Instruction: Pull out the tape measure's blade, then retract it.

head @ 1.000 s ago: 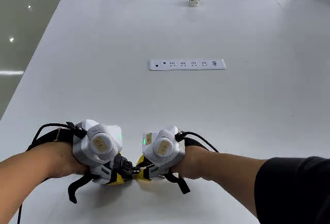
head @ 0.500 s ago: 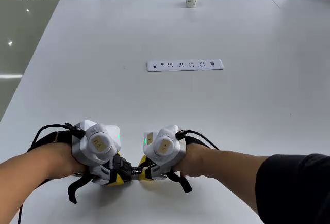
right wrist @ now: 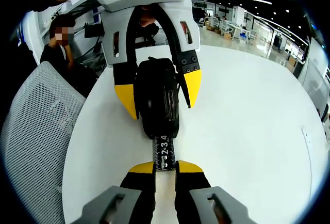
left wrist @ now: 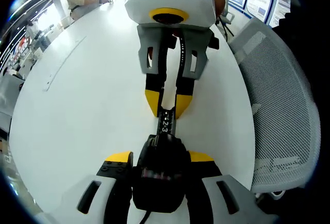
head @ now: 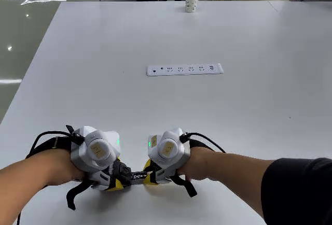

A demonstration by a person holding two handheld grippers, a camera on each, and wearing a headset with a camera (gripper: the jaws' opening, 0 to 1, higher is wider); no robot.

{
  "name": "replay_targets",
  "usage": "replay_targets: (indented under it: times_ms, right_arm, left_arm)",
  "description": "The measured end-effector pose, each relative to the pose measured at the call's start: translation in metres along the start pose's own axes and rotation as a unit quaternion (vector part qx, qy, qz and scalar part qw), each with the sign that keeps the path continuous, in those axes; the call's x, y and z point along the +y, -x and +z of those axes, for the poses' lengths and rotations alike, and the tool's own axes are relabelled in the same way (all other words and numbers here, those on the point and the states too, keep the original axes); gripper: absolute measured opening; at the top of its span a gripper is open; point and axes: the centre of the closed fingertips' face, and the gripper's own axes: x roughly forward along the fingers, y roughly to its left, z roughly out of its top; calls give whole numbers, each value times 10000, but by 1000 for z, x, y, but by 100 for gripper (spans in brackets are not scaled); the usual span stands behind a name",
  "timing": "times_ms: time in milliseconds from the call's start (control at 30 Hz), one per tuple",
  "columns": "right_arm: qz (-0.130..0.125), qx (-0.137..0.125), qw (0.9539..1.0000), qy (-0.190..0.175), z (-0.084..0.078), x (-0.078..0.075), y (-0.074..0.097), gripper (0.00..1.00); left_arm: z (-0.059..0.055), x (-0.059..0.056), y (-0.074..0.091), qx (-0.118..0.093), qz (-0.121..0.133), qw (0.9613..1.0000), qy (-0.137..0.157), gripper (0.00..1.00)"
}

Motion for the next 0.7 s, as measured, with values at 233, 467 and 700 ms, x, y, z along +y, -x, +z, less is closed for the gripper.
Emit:
replay_targets:
  times_ms: [233, 467, 700]
  right_arm:
    - [-2, 50, 10000, -22, -4, 0, 4, 10]
    - [-19, 40, 10000, -65, -7, 0, 7, 9]
    - [-41, 51, 10000, -68, -10, -2, 9, 9]
  left_arm:
    - [0, 0, -1, -1, -12, 10000, -10, 35]
    - [0, 1, -2, -26, -28, 10000, -6, 35]
    - [0, 2, -2, -31, -16, 10000, 10, 35]
